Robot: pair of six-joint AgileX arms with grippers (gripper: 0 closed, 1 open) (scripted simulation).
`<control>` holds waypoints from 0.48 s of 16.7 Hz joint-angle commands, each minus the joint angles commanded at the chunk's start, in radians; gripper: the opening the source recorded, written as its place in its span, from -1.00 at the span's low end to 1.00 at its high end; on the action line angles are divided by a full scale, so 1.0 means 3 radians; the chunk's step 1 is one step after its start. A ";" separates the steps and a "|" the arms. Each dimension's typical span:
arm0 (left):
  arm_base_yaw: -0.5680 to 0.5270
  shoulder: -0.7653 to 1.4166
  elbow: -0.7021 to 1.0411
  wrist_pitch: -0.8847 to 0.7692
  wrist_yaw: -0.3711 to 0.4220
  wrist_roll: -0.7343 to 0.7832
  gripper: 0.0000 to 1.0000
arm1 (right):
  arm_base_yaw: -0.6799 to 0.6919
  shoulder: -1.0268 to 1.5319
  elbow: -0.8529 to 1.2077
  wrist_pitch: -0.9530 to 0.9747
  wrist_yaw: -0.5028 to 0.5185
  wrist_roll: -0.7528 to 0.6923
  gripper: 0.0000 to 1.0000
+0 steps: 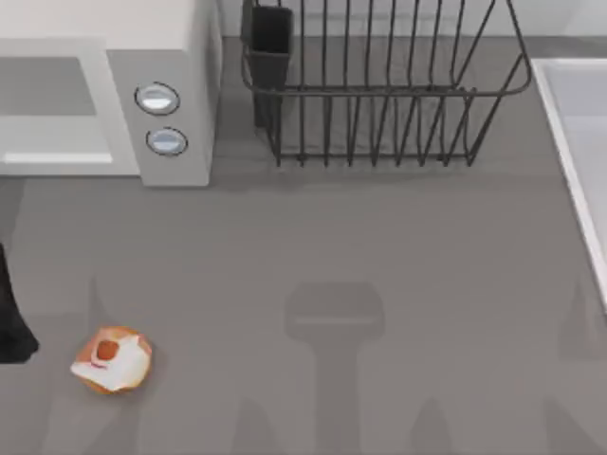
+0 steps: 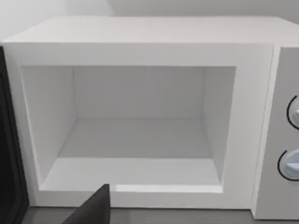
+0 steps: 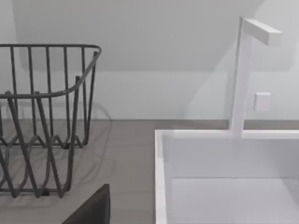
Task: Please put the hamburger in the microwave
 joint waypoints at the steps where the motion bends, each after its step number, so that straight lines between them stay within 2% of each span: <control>1: 0.0000 0.0000 0.0000 0.0000 0.0000 0.0000 1.00 | 0.0000 0.0000 0.0000 0.0000 0.0000 0.0000 1.00; 5: -0.0069 0.0217 0.0185 -0.0162 0.0009 0.0008 1.00 | 0.0000 0.0000 0.0000 0.0000 0.0000 0.0000 1.00; 8: -0.0202 0.0750 0.0578 -0.0516 0.0012 0.0028 1.00 | 0.0000 0.0000 0.0000 0.0000 0.0000 0.0000 1.00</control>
